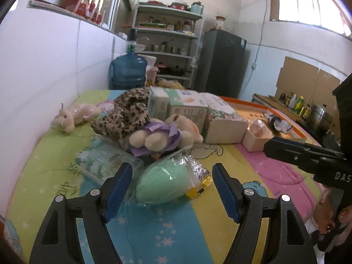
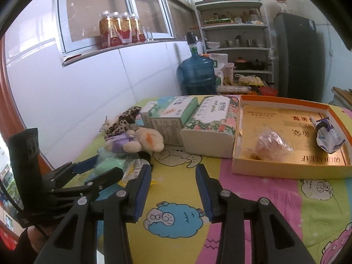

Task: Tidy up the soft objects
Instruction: 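Move both tools back toward the pile of soft toys, then grasp the bagged green ball with the left gripper while the right grasps the teddy bear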

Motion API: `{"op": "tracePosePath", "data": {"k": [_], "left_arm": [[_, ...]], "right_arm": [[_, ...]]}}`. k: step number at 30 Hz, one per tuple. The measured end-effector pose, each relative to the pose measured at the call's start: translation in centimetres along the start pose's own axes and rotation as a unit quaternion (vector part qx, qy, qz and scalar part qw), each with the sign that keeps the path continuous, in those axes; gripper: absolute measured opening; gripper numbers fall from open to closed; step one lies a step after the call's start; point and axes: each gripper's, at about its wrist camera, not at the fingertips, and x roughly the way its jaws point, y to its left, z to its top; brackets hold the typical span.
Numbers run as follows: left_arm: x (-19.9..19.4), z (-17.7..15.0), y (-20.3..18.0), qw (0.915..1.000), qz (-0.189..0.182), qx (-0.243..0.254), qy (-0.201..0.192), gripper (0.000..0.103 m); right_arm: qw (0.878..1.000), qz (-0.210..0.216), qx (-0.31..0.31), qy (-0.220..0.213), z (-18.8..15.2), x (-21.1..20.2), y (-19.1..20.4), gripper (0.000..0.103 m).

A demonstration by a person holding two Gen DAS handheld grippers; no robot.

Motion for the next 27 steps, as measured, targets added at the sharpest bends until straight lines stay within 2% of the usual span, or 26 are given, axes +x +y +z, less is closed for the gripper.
{"op": "tracePosePath", "data": {"k": [4, 6, 8, 10, 14, 20, 27], "left_arm": [[0.8, -0.1, 0.0, 1.0000, -0.001, -0.004, 0.004, 0.077], [1.0, 0.0, 0.0, 1.0000, -0.003, -0.006, 0.003, 0.073], [1.2, -0.2, 0.1, 0.9999, -0.002, -0.008, 0.008, 0.059], [1.5, -0.5, 0.4, 0.9998, -0.004, -0.017, 0.014, 0.052], [1.1, -1.1, 1.0, 0.9994, -0.018, -0.030, 0.005, 0.047], [-0.1, -1.4, 1.3, 0.9990, -0.026, -0.035, -0.010, 0.043], [-3.2, -1.7, 2.1, 0.9979, -0.027, -0.039, -0.043, 0.041]], "right_arm": [[1.000, -0.003, 0.006, 0.004, -0.1, 0.1, -0.5, 0.042], [1.000, -0.003, 0.008, 0.006, -0.1, 0.2, -0.6, 0.042], [1.000, -0.002, 0.009, 0.007, -0.2, 0.3, -0.7, 0.042], [1.000, -0.001, 0.009, 0.009, -0.3, 0.4, -0.7, 0.042], [1.000, 0.001, 0.008, 0.014, -0.5, 0.7, -0.5, 0.042], [1.000, 0.010, 0.004, 0.017, -0.4, 0.9, 0.0, 0.042], [0.999, 0.033, -0.003, 0.022, 0.2, 1.6, 1.2, 0.042]]}}
